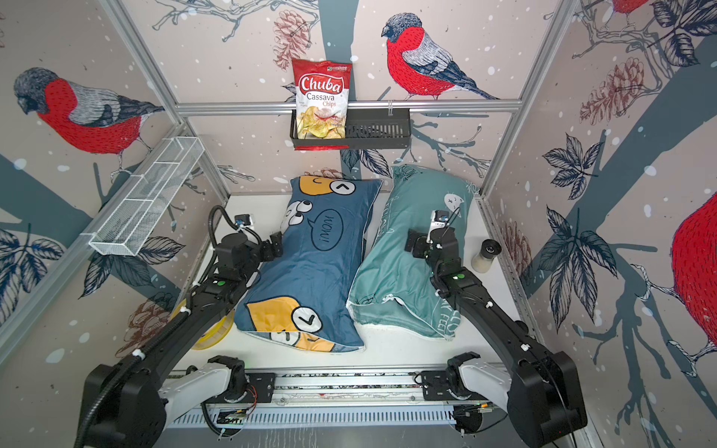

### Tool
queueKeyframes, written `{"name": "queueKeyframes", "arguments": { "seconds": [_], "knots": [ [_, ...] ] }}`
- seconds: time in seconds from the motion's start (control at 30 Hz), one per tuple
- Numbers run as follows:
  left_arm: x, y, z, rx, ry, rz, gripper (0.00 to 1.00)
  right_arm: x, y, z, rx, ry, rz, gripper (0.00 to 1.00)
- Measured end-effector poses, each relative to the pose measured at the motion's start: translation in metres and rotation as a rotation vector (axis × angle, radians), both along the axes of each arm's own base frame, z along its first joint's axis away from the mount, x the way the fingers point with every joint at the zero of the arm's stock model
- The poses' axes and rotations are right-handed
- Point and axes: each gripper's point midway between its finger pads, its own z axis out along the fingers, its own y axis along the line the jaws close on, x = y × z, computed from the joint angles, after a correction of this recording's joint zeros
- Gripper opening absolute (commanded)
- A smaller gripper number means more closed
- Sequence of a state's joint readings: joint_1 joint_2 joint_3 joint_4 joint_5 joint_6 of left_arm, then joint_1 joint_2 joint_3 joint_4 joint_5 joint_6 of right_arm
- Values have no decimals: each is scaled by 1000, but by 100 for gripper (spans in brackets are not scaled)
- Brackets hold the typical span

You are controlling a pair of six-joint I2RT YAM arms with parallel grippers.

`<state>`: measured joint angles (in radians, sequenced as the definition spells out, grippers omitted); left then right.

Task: Zip up pillowcases
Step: Move the pillowcase to the center of the board.

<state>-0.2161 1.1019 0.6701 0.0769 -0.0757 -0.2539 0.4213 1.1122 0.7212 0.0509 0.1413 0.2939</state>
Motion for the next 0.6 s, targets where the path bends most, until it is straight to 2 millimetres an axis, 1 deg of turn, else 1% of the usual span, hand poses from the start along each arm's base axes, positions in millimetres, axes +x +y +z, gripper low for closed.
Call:
{"name": "queueKeyframes", "arguments": {
  "seconds": [0.03,0.1,0.13,0.17,0.23,0.33,0.4,0.5,0.6],
  "knots": [
    [-6,-8,-13,-15,57,-37,95,-9,22,-5,24,32,69,95],
    [-16,-18,-31,-41,138,-81,93,-24,57,-11,51,81,171,94],
    [-21,-22,-37,-49,164,-95,92,-30,78,-13,68,107,225,94],
    [-25,-23,-44,-52,188,-97,91,-35,93,-16,78,129,262,93],
    [-34,-26,-56,-76,227,-103,87,-44,128,-24,94,179,343,91],
    [-45,-33,-69,-110,253,-107,82,-55,173,-39,95,246,435,88],
    [-49,-40,-75,-131,258,-115,81,-59,197,-48,102,279,482,86],
    [-53,-53,-79,-165,264,-129,79,-58,220,-64,102,324,514,83],
    [-53,-64,-79,-188,261,-138,76,-51,223,-84,97,370,492,80]
  ]
}}
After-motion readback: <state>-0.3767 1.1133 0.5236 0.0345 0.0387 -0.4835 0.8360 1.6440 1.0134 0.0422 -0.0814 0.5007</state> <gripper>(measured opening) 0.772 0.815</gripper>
